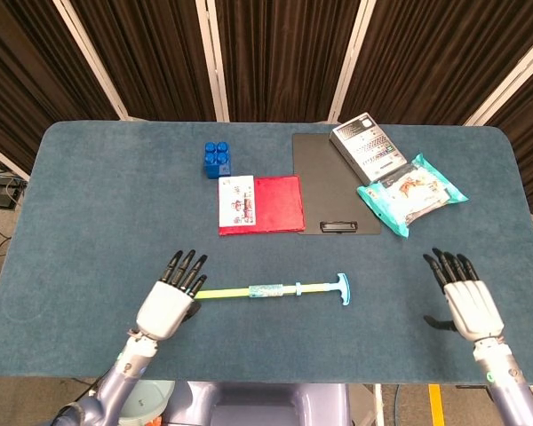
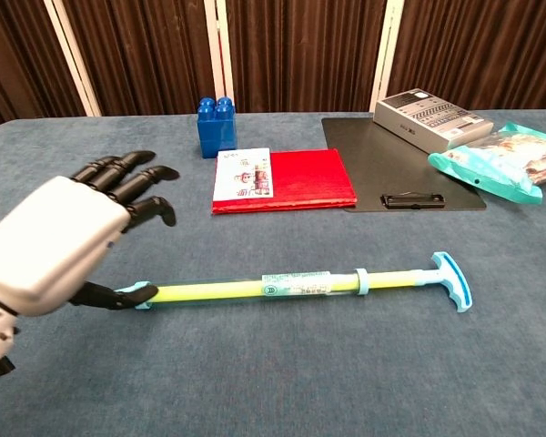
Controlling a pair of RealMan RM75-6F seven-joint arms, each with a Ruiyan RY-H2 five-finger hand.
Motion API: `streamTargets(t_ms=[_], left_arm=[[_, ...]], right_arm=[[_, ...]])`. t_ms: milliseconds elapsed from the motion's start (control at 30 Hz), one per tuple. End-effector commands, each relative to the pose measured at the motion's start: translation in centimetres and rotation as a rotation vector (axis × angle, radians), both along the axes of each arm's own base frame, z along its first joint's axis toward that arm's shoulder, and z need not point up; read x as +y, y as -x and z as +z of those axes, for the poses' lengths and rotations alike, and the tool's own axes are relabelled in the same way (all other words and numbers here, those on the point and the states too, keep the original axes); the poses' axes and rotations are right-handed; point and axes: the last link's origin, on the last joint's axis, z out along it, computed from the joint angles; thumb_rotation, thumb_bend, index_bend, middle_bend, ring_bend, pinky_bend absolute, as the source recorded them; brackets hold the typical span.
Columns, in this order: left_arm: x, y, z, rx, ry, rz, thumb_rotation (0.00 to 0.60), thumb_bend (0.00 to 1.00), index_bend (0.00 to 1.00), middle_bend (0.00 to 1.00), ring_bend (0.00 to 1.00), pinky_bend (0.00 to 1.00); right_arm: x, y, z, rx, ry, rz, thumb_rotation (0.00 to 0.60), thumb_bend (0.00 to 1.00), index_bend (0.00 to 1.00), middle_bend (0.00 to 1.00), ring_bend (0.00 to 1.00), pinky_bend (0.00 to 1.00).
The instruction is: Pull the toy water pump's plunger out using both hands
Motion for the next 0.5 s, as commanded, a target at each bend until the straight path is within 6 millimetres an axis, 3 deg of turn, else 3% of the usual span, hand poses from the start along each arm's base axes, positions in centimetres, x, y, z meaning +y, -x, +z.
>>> streamTargets(t_ms=[33,500], left_arm=[[0.7,-0.6,-1.9,0.020,0.016,0.021,0.600,0.15,0.35,0.11,0.04,0.14],[1.2,0.2,-4.0,0.088,-0.001,0.030,0.600,0.15,0.39,0.11,0.04,0.14]], right_arm=[[-0.4,0.1,0.6,-0.013,0.014,-0.005,0.600,0.00,0.00,0.00,0.00,0.06],[-0.5,0.5,1.9,-0.023,0.041,-0.024,0.600,0.00,0.00,0.00,0.00,0.06]])
